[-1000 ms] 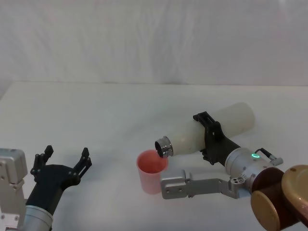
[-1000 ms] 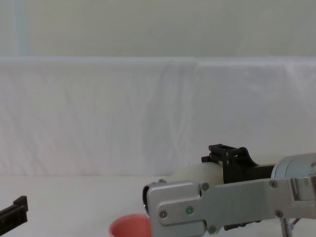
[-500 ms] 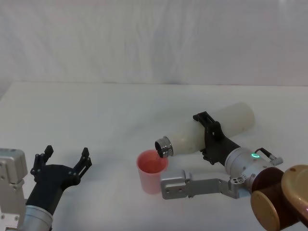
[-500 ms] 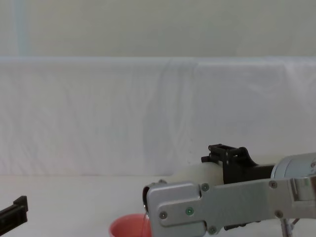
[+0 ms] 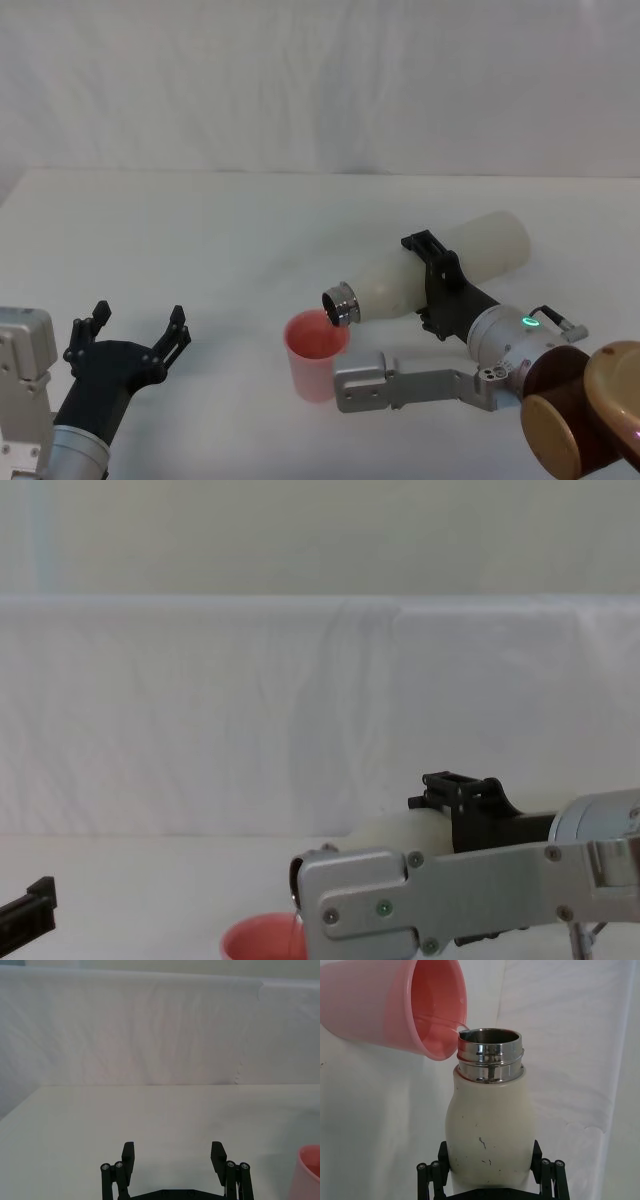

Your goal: Grasp the thermos with one hand and pour water into the cup lid.

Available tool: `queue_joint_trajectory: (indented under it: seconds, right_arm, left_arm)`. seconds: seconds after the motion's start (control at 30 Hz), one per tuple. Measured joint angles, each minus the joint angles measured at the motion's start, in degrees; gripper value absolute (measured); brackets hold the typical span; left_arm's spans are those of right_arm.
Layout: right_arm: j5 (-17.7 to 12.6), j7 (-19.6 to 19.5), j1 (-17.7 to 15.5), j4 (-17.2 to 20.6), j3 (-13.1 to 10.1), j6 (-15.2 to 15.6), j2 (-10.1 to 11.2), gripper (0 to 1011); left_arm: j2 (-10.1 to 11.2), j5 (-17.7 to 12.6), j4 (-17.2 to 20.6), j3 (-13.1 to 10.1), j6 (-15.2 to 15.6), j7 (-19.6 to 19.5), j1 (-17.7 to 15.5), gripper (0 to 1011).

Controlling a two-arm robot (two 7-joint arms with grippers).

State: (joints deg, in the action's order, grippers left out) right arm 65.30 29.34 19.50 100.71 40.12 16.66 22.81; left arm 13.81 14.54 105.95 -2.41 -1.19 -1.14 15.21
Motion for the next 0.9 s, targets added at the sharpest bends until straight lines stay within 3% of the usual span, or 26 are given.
queue_joint_trajectory:
  seconds: [0.9]
  right_arm:
    - [0.22, 0.16, 0.26, -0.3, 0.24, -0.02, -0.13, 956]
  left_arm:
    - [0.0, 0.0, 0.0, 0.0, 0.0, 0.0, 0.0, 1001]
